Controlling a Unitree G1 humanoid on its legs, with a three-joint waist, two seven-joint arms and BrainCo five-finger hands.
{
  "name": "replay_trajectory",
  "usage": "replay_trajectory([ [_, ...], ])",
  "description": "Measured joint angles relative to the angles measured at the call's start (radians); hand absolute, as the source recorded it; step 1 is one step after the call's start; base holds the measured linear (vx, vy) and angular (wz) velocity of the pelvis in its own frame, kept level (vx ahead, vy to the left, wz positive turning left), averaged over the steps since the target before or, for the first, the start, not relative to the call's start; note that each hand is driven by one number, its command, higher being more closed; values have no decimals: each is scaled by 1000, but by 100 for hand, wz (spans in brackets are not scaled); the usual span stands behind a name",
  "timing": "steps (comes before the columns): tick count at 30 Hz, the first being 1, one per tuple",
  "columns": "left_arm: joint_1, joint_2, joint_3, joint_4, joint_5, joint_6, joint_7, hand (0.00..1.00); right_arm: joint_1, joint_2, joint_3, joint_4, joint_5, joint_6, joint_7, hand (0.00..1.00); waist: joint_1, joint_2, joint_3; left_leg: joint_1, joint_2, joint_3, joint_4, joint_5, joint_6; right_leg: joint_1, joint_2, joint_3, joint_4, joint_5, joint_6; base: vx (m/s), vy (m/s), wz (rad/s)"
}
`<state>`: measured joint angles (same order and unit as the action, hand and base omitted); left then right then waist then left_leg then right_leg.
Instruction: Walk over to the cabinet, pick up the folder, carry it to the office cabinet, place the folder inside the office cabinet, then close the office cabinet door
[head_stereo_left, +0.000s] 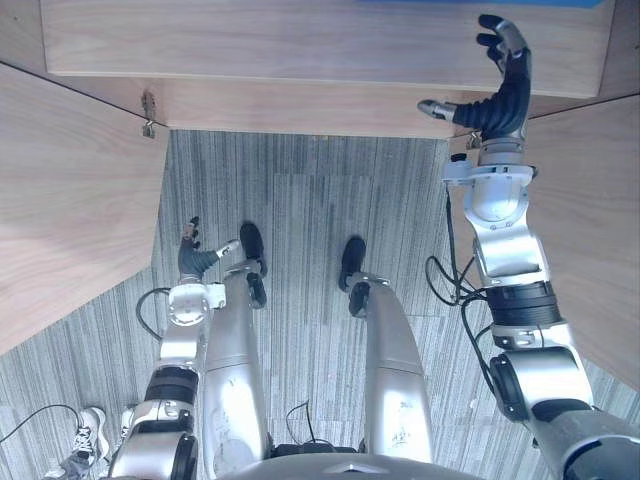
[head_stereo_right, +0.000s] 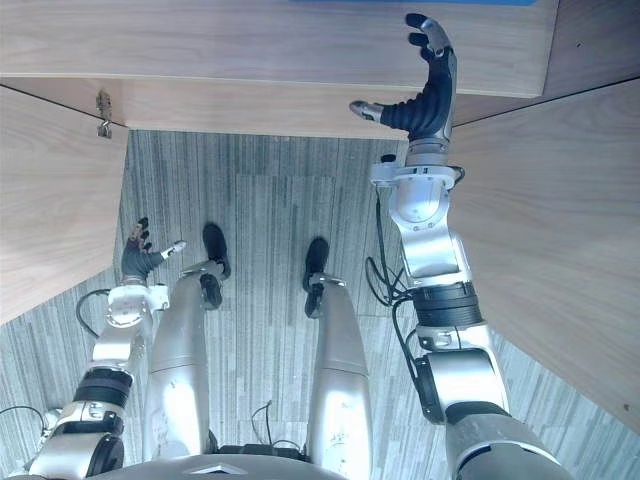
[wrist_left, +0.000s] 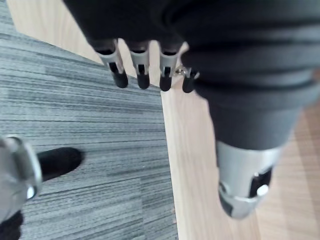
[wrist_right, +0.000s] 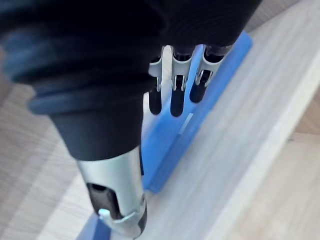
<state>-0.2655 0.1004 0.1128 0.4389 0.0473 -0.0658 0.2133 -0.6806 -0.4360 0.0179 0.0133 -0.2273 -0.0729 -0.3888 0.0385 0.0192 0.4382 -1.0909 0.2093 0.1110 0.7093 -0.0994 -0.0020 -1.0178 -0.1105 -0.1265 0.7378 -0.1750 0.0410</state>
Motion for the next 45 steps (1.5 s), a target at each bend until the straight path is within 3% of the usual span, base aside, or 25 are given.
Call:
replay_trajectory([
  [3, 18, -25, -4, -32, 28, -6, 2, 0, 2, 42, 26, -37, -59, -22, -29, 100, 9, 0, 0, 13, -7, 1, -20, 7, -17, -2, -6, 0, 10, -6, -6, -15, -35, 8],
  [12, 21, -34, -5, -36, 55, -27, 23, 0, -43, 39, 58, -27, -134, -23, -38, 100, 15, -2, -1, -7, -4, -6, -12, 24, -14, -33, -4, -4, 42, -17, -15, 11, -32, 2],
  [16, 21, -35, -5, -36, 55, -33, 29, 0, -102, 24, 61, 38, -134, -21, -39, 100, 17, -2, -1, -28, -5, -27, 1, 21, -17, -40, -8, -20, 61, -28, -20, -7, -10, 9],
  [21, 25, -33, -6, -26, 54, -34, 42, 0, -267, -43, 151, 202, -131, -20, -34, 100, 27, -3, -1, -105, -7, -36, 42, 23, -17, -121, -17, -21, 117, -39, -23, -7, -5, 3],
  [29, 24, -16, -5, 5, 42, -47, 45, 0, -445, -131, 248, 380, -73, -11, -26, 100, 37, -5, 0, -172, -11, -54, 78, 18, -21, -179, -27, -33, 159, -57, -15, -9, -6, 3],
  [34, 19, -4, -9, 5, 13, -72, 46, 0, -530, -139, 255, 519, -10, -6, -24, 100, 42, -5, 0, -206, -16, -56, 74, 36, -17, -210, -41, -47, 171, -54, -23, 1, -15, 7],
  [45, 14, -1, -36, 5, -25, -76, 66, 0, -644, -246, 273, 626, 175, -3, -24, 100, 38, -5, 1, -218, -45, -64, 8, 72, -20, -223, -65, -72, 149, -56, -22, 16, -8, 11],
])
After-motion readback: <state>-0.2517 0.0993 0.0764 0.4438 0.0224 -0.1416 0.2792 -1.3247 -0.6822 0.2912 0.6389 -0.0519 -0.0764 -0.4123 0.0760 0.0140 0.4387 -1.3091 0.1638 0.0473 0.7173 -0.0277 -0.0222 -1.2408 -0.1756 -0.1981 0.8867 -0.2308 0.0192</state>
